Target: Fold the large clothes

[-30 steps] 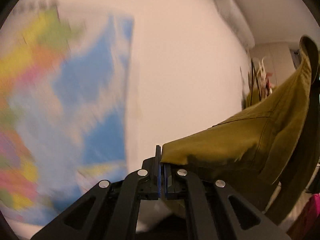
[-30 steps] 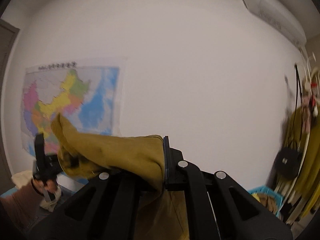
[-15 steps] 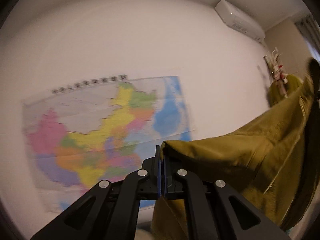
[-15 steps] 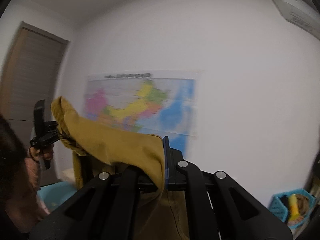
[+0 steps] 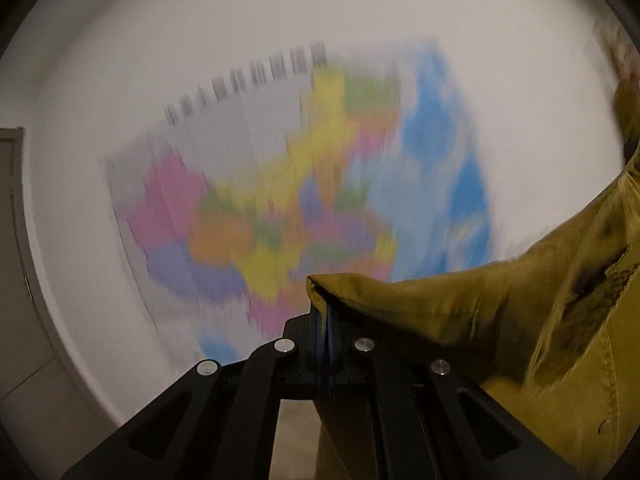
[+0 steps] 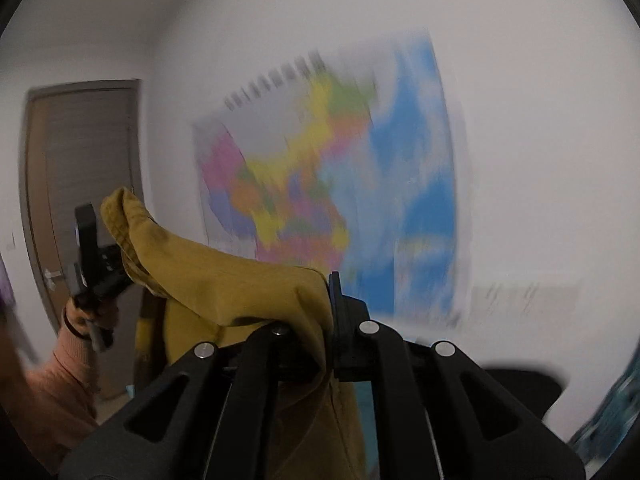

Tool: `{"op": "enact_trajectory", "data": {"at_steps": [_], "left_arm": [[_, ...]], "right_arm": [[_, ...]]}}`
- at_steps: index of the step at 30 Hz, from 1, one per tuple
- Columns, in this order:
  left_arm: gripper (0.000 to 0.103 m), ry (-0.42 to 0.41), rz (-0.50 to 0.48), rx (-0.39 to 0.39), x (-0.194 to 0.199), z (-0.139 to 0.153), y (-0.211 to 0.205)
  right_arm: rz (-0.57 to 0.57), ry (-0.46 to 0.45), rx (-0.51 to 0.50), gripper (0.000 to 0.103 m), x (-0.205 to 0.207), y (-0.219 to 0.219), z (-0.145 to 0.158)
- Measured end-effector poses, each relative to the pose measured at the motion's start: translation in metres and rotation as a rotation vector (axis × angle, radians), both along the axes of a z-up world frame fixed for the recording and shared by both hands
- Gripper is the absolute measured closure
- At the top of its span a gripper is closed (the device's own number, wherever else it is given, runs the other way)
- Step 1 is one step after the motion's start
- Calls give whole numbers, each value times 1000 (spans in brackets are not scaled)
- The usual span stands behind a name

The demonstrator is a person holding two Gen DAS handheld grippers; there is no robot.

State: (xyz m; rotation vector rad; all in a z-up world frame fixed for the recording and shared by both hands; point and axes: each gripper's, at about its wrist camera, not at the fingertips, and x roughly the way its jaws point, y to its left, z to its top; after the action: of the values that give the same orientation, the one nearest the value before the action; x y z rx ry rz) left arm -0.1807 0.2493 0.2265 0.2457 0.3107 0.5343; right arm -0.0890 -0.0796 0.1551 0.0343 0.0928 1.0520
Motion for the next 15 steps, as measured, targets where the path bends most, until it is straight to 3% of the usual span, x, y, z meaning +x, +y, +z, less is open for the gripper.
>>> {"op": "enact_trajectory", "data": {"at_steps": [3,5,8,9,12,15], "left_arm": [[102,160,49,-77,59,-58,36],[102,286,56,-161,106,-113,62],[102,401,87,-188,154,-175,82],[102,420,86,-183,163,-186,85],[102,483,65,-270,196,-214,105],[100,502,75,-260,205,-223,113]], "right_arm": [[-25,172,-100,98,86,65,-47],[-52,265,-168,98,128,96,-78],[-95,418,-287,98,196,140,-143],[-101,457,-324,98,216,150,-161],[-131,542,-315,99,248,148,-192],[-183,550,-328,95,264,144,-195]]}}
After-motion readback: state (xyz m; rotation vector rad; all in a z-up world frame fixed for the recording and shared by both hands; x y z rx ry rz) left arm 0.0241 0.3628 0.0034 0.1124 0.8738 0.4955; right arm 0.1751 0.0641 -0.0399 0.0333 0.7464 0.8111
